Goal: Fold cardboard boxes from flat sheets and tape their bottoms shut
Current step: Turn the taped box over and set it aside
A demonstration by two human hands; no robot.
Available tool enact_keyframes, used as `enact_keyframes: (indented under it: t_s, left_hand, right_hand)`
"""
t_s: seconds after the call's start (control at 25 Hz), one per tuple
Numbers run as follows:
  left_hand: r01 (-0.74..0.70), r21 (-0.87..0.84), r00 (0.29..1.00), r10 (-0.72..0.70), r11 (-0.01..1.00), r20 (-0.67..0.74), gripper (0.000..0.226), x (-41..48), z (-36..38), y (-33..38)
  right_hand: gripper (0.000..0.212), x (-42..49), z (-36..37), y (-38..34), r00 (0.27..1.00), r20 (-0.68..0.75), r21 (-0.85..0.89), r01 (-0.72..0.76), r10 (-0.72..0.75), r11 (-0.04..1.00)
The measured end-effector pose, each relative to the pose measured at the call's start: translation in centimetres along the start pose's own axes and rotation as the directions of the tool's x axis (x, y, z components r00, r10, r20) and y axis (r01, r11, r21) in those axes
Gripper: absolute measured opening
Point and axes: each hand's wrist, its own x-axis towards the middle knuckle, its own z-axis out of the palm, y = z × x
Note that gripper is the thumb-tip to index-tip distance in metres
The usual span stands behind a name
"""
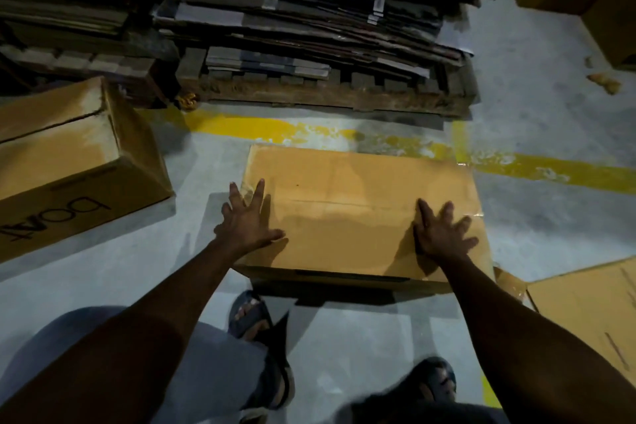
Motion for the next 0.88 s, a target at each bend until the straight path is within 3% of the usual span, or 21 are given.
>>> enact_keyframes:
  t_s: [0.16,0.32,0.44,0.68,0.88]
  left_hand:
    - [0.086,-0.01,0.994,-0.085,0.996,0.064,0.125,2.6,0.5,-0.3]
    - [0.162,-0.107,0.986,-0.157,0.981,0.047,0.125,4.0,1.5,0.1]
    - [0.23,-0.089,0.973,-0.231,0.969,-0.007,0.122,4.3,0.3,-0.1]
    - [0.27,-0.092,0.958,-0.277,0.958,-0.074,0.113,1.7,-8.5,-5.9]
    - [0.325,-0.2,0.912,-0.362,0.924,-0.192,0.111,-5.1,-17.3,-15.8]
  right_hand:
    - [0.066,1.8,-0.9,0.9,0.964,-0.024,0.174,-0.256,0.264,0.951]
    - [0.086,2.3,-0.8,1.8,0.948,-0.075,0.239,-0.283,0.308,0.929]
    - [0.088,2.1,-1.2,0.6,0.94,-0.105,0.273,-0.286,0.324,0.919]
    - [0.087,-0.8,-4.6,-8.3,0.959,-0.216,0.286,-0.117,0.183,0.951]
    - [0.084,-7.1,-8.0,-20.3,0.964,-0.265,0.294,0.101,-0.021,0.951]
